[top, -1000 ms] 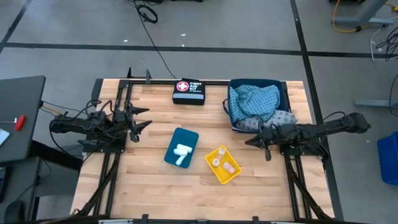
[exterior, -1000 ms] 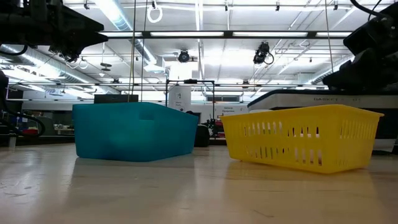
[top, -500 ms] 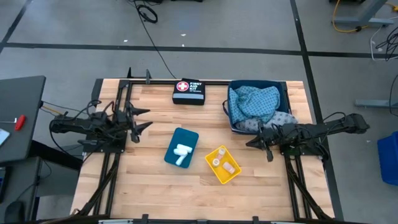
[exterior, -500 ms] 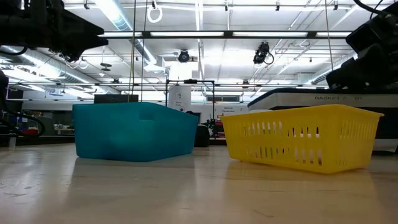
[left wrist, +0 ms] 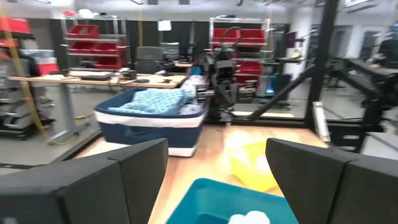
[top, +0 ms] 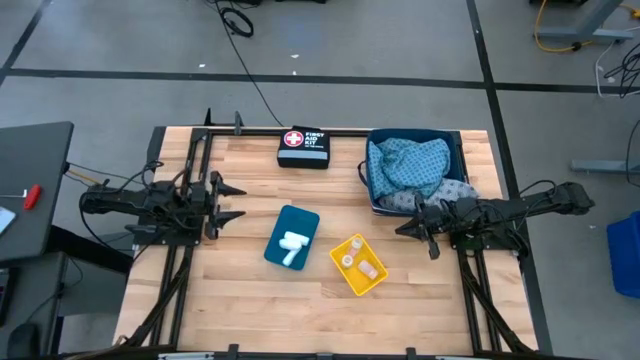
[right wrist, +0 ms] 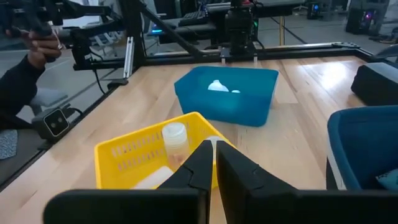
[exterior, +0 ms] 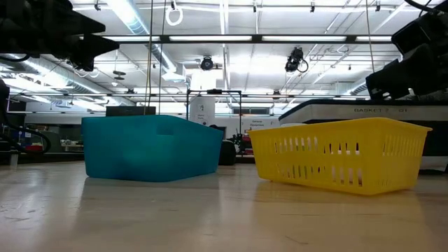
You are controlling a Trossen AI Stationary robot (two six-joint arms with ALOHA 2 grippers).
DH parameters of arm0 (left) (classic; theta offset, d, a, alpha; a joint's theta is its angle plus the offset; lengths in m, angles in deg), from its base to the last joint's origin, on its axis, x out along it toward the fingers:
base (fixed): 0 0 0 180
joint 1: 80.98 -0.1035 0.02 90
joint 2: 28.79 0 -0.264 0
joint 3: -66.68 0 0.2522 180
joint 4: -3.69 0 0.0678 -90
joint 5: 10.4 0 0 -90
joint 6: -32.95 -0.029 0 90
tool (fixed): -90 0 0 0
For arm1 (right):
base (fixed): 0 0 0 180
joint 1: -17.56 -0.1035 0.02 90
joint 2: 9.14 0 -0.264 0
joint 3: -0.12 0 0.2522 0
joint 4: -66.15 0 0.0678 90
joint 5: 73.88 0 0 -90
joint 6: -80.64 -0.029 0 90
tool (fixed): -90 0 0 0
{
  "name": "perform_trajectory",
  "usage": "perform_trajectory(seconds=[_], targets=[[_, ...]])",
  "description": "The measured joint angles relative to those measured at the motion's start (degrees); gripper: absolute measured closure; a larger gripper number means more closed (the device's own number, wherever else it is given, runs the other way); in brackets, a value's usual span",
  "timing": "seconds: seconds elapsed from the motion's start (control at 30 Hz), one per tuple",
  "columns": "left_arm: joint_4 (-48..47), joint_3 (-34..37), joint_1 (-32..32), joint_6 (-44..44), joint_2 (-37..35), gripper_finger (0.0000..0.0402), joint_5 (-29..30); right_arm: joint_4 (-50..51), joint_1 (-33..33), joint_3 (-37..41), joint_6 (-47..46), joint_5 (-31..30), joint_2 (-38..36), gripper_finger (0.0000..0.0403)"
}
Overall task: Pick & place medical supplies in basket/bin
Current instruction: Return to Home Position
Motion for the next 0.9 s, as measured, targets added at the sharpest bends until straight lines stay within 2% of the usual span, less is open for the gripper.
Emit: perform_trajectory(seconds=[0.13, 0.3, 0.47, 0.7, 0.9], targets=[[0.00, 0.00, 0.00, 3.11, 0.00, 0.0129, -2.48, 0.17, 0.00, 0.02, 0.00, -0.01, 0.00, 0.0376], [-0.09, 0.00, -0.02, 7.99, 0.00, 0.0129, 1.57, 0.17, 0.00, 0.02, -0.98, -0.05, 0.00, 0.0376], [-0.11, 0.00, -0.02, 3.09, 0.00, 0.0129, 4.75, 0.18, 0.00, 0.02, -1.33, -0.10, 0.00, 0.0376], [0.04, 0.00, -0.02, 1.44, -0.02, 0.0129, 2.64, 0.20, 0.00, 0.02, -1.29, -0.14, 0.00, 0.0375], [0.06, 0.00, -0.02, 0.46, -0.02, 0.0129, 3.72, 0.20, 0.00, 0.02, -1.29, -0.14, 0.00, 0.0375]])
